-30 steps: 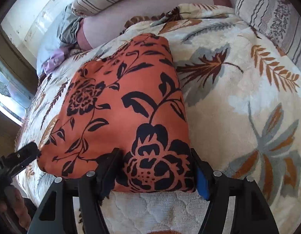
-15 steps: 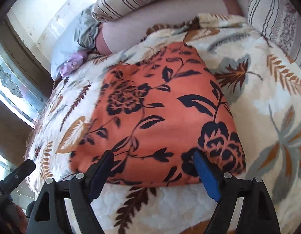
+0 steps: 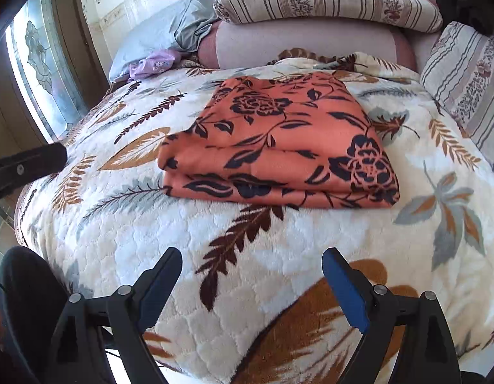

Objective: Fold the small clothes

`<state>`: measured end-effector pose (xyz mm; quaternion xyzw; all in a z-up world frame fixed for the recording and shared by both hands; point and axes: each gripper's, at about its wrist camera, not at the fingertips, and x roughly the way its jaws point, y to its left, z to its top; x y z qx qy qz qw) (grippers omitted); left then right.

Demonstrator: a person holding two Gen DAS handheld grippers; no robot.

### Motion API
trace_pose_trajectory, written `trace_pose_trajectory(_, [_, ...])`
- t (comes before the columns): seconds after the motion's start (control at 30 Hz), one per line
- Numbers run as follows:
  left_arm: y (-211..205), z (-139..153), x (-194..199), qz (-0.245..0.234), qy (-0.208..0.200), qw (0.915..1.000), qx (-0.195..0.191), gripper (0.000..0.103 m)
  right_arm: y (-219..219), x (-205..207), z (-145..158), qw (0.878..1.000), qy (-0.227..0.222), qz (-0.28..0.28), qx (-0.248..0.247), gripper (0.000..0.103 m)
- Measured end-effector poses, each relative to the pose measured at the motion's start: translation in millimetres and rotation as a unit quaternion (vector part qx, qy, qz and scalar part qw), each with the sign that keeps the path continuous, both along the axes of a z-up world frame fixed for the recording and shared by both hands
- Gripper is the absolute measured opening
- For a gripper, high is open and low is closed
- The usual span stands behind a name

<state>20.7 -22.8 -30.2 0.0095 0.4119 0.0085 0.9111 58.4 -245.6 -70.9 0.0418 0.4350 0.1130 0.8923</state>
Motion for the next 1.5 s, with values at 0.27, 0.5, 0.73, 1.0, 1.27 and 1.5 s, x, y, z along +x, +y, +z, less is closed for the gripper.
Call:
trace_pose_trajectory(0.27, [-21,0,1,-0.002,-0.008,0.9997,0.023,0.091,-37,-4,17,0.995,-0.052,-0.087,-0.013,0.091])
trace_pose_trajectory(0.5, [-33,-14,10,0.0,0.0,0.9998,0.019,0.091,-54,-6,28,0.987,-0.083,-0.128,-0.049,0.096])
trace_pose_trajectory(0.73, [-36,-27,14,-0.001,0.01,0.9998,0.019,0.091,-49,-1,25,0.989,-0.082,-0.115,-0.049,0.096])
trace_pose_trajectory(1.0, [-33,-24,19,0.001,-0.002,0.9997,0.023,0.092,-41,0,27,0.989,-0.089,-0.107,-0.056,0.097])
trace_pose_trajectory(1.27, [-34,-24,21,0.003,-0.006,0.9997,0.023,0.093,-37,2,24,0.99,-0.083,-0.1,-0.062,0.096])
trace_pose_trajectory(1.5, [-36,-22,23,0.001,-0.009,0.9998,0.02,0.093,-39,3,24,0.99,-0.082,-0.101,-0.057,0.096])
